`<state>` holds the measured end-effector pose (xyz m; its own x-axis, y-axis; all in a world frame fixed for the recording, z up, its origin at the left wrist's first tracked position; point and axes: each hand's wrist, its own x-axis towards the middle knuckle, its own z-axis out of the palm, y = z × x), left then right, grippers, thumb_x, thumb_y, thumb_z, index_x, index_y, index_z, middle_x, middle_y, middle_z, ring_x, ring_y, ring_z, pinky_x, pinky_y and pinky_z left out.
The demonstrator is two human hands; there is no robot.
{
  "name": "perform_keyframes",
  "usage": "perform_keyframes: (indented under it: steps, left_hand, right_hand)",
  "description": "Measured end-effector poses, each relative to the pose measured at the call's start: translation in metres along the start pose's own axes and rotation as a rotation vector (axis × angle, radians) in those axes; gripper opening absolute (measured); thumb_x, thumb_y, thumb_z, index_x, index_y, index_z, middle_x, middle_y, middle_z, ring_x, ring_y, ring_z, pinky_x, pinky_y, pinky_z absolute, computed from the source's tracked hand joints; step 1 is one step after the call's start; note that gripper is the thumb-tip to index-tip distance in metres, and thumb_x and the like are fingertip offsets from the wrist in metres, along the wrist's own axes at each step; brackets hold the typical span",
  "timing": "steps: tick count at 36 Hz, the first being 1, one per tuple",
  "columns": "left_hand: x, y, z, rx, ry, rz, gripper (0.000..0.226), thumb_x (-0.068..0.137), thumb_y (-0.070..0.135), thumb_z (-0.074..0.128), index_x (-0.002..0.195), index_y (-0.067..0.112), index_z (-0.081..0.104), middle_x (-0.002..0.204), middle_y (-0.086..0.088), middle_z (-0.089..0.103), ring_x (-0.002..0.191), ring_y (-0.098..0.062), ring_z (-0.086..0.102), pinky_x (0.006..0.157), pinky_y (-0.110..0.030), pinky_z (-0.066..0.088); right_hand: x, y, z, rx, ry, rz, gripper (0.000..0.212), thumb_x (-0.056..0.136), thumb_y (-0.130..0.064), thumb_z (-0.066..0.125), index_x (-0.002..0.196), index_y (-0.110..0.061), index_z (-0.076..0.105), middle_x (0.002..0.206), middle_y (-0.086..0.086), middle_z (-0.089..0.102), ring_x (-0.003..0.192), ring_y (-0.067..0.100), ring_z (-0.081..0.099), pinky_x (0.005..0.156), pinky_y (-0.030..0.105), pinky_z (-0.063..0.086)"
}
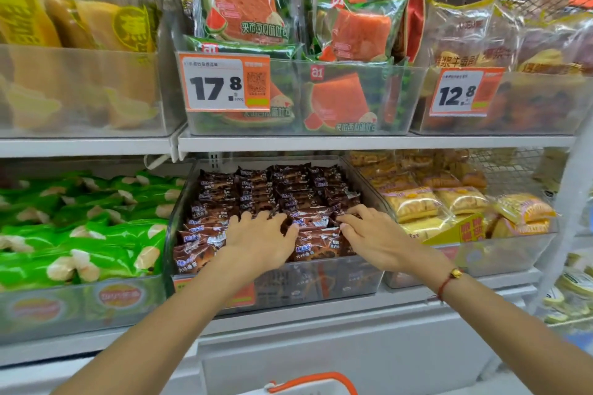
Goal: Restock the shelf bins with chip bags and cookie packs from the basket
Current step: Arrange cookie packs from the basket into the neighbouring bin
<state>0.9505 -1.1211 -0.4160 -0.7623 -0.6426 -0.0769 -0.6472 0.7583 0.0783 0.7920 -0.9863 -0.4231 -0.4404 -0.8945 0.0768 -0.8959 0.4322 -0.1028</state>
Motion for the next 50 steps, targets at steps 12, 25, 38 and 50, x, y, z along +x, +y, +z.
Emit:
perform_keyframes:
  steps: [12, 25, 38, 50]
  left_hand:
    - [0.043, -0.05, 0.004, -0.082, 0.04, -0.199, 0.056, 0.1, 0.052, 0.016, 0.153, 0.035, 0.008, 0.161, 0.004, -0.005, 0.146, -0.04, 0.0, 0.117, -0.054, 0.001]
    - [0.049, -0.051, 0.009, -0.181, 0.027, -0.201, 0.053, 0.101, 0.048, 0.022, 0.152, 0.035, 0.016, 0.161, 0.006, -0.003, 0.146, -0.038, -0.008, 0.115, -0.055, -0.007]
    - [-0.002, -0.063, 0.014, -0.164, 0.194, -0.128, 0.062, 0.104, 0.036, 0.019, 0.151, 0.0, 0.001, 0.159, -0.019, -0.002, 0.147, -0.034, -0.003, 0.12, -0.044, 0.004]
    - [-0.017, -0.063, 0.022, -0.143, 0.132, -0.108, 0.058, 0.103, 0.041, 0.015, 0.152, 0.011, 0.016, 0.159, -0.013, 0.01, 0.147, -0.029, 0.005, 0.12, -0.042, 0.0]
  right_hand:
    - [0.08, -0.039, 0.012, 0.082, -0.045, 0.061, 0.054, 0.096, -0.062, 0.022, 0.148, -0.045, 0.022, 0.161, -0.008, 0.009, 0.148, 0.028, 0.001, 0.118, 0.053, 0.003]
    - [0.08, -0.043, 0.014, -0.037, -0.094, 0.09, 0.055, 0.097, -0.059, 0.02, 0.149, -0.04, 0.021, 0.157, -0.005, 0.023, 0.144, 0.029, 0.014, 0.115, 0.051, 0.013]
    - [0.046, -0.059, 0.002, -0.082, 0.142, 0.042, 0.048, 0.102, -0.047, 0.019, 0.149, -0.037, 0.023, 0.158, -0.005, 0.019, 0.146, 0.024, 0.009, 0.118, 0.048, 0.005]
    - [0.033, -0.085, 0.02, -0.084, 0.052, 0.065, 0.047, 0.103, -0.037, 0.016, 0.145, -0.026, 0.035, 0.149, -0.004, 0.038, 0.138, 0.021, 0.032, 0.116, 0.046, 0.015]
